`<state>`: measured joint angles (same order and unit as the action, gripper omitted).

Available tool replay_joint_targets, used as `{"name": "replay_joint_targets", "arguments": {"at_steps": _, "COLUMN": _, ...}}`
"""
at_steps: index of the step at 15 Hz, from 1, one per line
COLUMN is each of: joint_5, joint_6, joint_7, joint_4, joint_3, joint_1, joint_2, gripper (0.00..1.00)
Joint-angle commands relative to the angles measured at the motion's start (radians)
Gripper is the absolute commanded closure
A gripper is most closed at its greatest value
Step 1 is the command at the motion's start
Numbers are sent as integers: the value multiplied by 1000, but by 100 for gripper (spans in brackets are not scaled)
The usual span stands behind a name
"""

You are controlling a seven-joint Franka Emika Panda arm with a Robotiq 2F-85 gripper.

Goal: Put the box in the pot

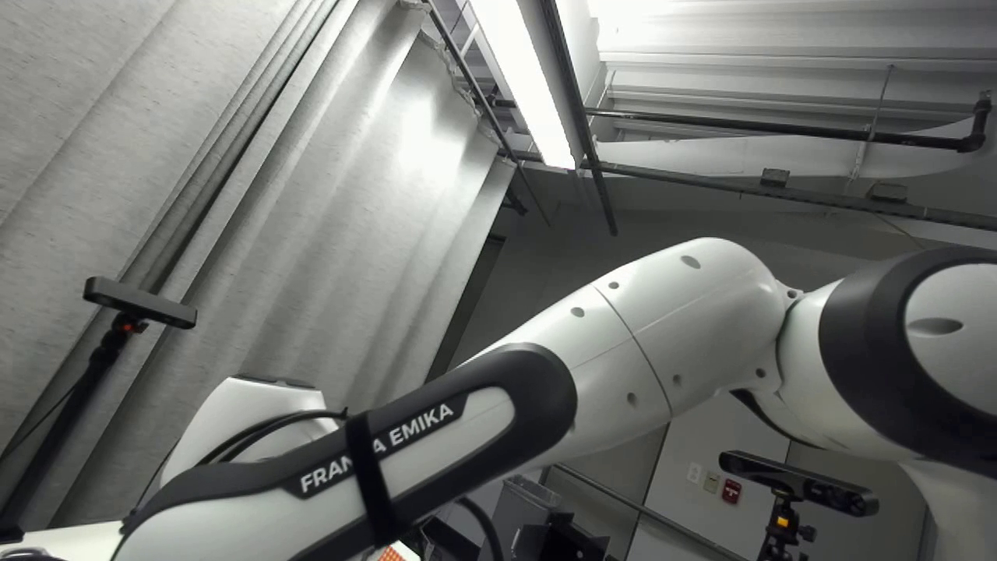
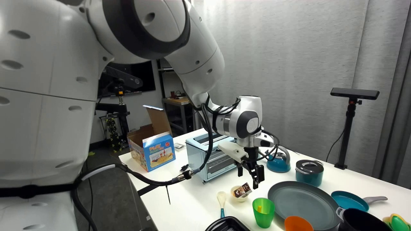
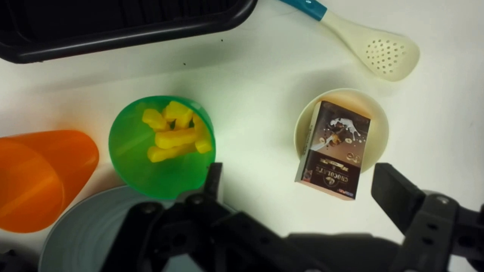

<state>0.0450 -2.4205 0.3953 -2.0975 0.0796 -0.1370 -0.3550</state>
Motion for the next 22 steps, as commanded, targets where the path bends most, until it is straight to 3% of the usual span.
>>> {"name": "replay_joint_targets", "arguments": {"at_steps": 1, "joint_5": -5, "joint_6": -33, "joint_7": 39, "joint_4": 51, "joint_3": -27, "joint_1": -34, "joint_2": -70, "gripper": 0}}
{"name": "replay_joint_targets", "arguments": {"at_steps": 6, "joint_5": -17, "joint_6": -34, "joint_7": 55, "joint_4": 94, "joint_3": -31, "joint_1": -54, "joint_2": -125, "gripper": 0}}
{"name": "replay_joint_targets", "arguments": {"at_steps": 22, "joint_5": -219, "joint_6": -136, "joint_7": 42, "joint_4": 138, "joint_3": -13, "joint_1": -46, "joint_2": -216, "gripper": 0}}
